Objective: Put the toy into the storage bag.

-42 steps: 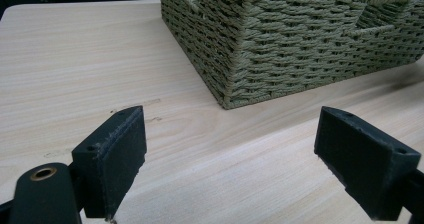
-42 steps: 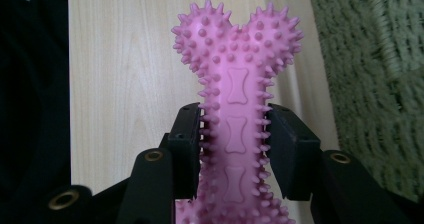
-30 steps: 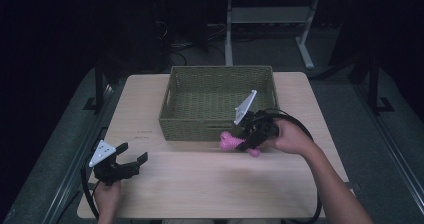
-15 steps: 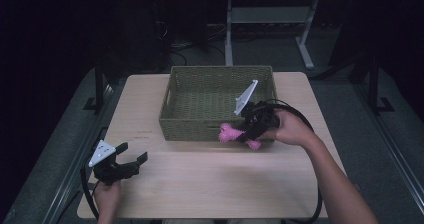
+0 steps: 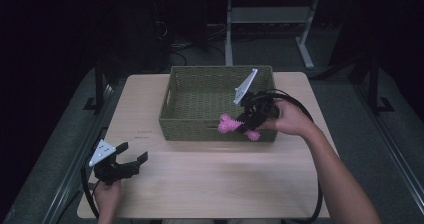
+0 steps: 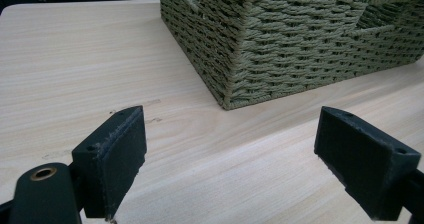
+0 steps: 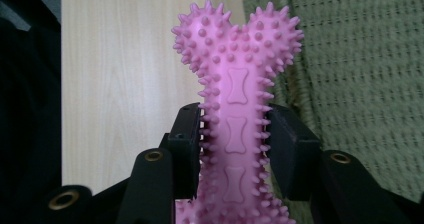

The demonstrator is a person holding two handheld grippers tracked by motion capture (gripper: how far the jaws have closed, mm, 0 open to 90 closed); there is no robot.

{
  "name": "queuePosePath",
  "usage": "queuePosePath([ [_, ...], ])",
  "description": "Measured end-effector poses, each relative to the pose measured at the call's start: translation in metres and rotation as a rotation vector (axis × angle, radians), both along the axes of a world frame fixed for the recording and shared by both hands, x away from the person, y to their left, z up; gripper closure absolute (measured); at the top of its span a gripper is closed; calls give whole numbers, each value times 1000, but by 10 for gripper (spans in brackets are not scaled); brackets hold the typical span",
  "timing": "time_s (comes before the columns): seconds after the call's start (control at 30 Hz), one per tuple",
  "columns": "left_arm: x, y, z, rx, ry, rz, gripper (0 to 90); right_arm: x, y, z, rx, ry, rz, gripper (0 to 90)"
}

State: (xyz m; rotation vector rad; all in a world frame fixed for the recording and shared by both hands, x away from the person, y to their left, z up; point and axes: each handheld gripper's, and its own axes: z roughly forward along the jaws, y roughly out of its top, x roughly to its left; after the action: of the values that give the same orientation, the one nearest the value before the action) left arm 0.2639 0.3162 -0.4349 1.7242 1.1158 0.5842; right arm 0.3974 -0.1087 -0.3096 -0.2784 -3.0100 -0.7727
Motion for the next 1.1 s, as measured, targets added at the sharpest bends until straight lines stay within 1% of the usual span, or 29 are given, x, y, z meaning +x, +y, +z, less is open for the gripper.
queuePosePath([
  [0.07,0,0,0,0,0,-2,128,3,0,3,-5,0,-2,585],
  [0.17,0,-1,0,3,-1,-2,128,8,-1,6,1,2,-9,585],
  [0.37,0,0,0,0,-2,0,128,19,-1,10,-7,-1,-16,585],
  [0.43,0,0,0,0,-1,-2,128,21,-1,11,-7,8,-22,585],
  [0.47,0,0,0,0,0,-2,128,23,-1,12,-11,4,-27,585],
  [0.6,1,-1,0,3,-2,-5,128,28,-1,16,-8,0,-31,585],
  [0.67,1,-1,0,6,-2,-7,128,32,-1,16,4,1,-31,585],
  [0.7,1,-1,0,6,-2,-8,128,33,-1,16,7,2,-34,585],
  [0.87,2,-1,0,5,-3,-7,128,42,-1,13,-9,10,-50,585],
  [1.03,2,-2,0,5,0,-8,128,54,-3,8,-6,19,-65,585],
  [1.1,2,-2,0,5,-1,-10,128,58,-4,6,-14,23,-78,585],
])
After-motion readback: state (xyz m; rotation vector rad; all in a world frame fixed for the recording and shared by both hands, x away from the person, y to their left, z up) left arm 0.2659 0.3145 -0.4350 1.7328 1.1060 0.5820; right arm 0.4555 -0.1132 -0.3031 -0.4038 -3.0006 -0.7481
